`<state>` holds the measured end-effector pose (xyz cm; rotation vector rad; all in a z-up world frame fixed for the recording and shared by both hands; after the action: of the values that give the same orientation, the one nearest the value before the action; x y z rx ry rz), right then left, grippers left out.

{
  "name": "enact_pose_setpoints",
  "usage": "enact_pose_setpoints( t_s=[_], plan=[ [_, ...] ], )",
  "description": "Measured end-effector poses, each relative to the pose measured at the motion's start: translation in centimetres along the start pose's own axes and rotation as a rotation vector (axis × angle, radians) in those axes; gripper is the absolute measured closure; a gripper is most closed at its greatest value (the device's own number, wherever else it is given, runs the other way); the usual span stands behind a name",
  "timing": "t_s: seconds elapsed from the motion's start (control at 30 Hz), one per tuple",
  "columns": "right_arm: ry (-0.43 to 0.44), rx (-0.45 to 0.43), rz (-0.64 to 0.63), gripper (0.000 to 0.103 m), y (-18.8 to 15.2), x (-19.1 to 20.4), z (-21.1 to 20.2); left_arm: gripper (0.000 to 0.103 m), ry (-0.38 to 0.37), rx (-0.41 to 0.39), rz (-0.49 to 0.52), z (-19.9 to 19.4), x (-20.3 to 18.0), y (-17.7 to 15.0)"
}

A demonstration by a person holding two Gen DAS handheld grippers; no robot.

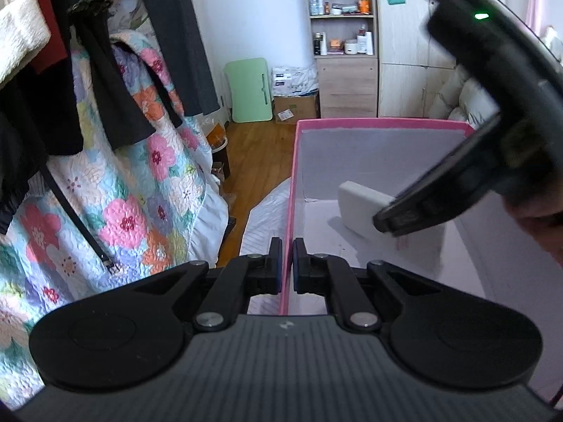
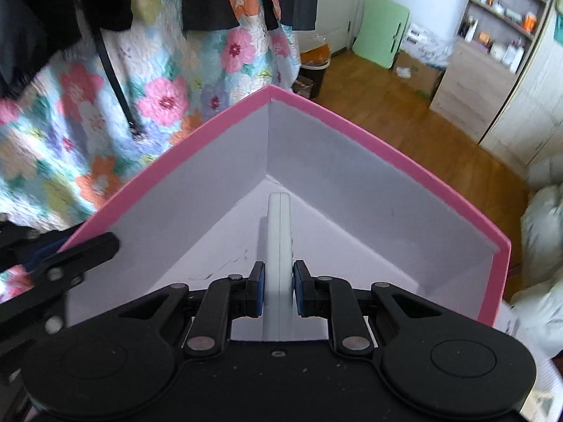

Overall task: Organize rigid objects
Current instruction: 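Lower the white remote into the pink box and open the right gripper, then grasp the cream remote with printed text using the right gripper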

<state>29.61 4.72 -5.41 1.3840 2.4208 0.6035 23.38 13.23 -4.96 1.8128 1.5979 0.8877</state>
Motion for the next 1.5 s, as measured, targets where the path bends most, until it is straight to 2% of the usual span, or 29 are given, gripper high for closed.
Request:
enact_pose_setpoints(
  t_s=[0.1,0.3,0.4,0.43,0.53,0.6,0.73,0.9,1.07,1.17,1.23,1.3,1.4,1.5],
  plan=[
    [-0.038,-0.03,-0.024,0.083,0.1,0.7,0.0,0.098,-0.005,-0.003,-0.015,0.0,0.2,0.0],
    [0.001,0.013,-0.019,0.082,0.4,1.0,1.2,0.098,0.0,-0.004,-0.015,0.1,0.0,0.0],
    [0.143,0.033,0.111,0.073,0.7,0.1,1.1,0.098,-0.003,-0.005,-0.019,-0.1,0.1,0.0],
    [0.22,0.052,0.183,0.071,0.6,-0.6,1.0,0.098,-0.003,-0.005,-0.019,-0.1,0.1,0.0],
    [0.41,0.08,0.344,0.072,0.2,-2.4,0.9,0.098,-0.002,-0.005,-0.018,-0.1,0.2,0.0],
    [0.479,0.08,0.403,0.072,-0.4,-3.4,0.2,0.098,-0.002,-0.007,-0.018,-0.2,0.1,0.0],
    [0.422,-0.007,0.372,0.072,-2.1,-4.0,-3.5,0.098,0.0,-0.007,-0.016,-0.2,0.1,0.0],
    [0.409,-0.093,0.335,0.071,-5.6,-5.1,-9.4,0.098,0.003,-0.008,-0.019,-0.2,0.2,0.0],
    [0.351,-0.125,0.38,0.071,-9.4,-8.5,-13.2,0.098,0.004,-0.008,-0.011,-0.2,0.2,0.1],
    [0.26,-0.136,0.422,0.068,-12.8,-9.9,-14.8,0.098,0.007,-0.008,-0.004,-0.2,0.0,0.1],
    [0.17,-0.149,0.464,0.057,-15.2,-10.7,-15.4,0.098,0.008,-0.009,0.001,-0.3,-0.1,0.1],
    [0.091,-0.14,0.503,0.055,-17.1,-11.1,-15.1,0.098,0.01,-0.009,0.003,-0.3,-0.1,0.2],
    [0.045,-0.106,0.573,0.049,-19.6,-12.0,-13.7,0.098,0.01,-0.009,0.002,-0.2,0.0,0.2],
    [-0.007,-0.043,0.651,0.049,-22.0,-12.8,-11.3,0.098,0.01,-0.009,0.002,-0.2,0.0,0.3]
  ],
)
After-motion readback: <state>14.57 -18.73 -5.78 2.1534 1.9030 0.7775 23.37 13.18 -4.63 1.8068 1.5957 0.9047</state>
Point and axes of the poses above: each gripper's, at about its wrist camera, not at the fingertips, and z roughly the way its jaws point, x to its left, y to its top, the point moved 3 cm from there along z, roughly the way its jaws point, and after that the axes turned 2 degrees about x, right-handed, at the moved point
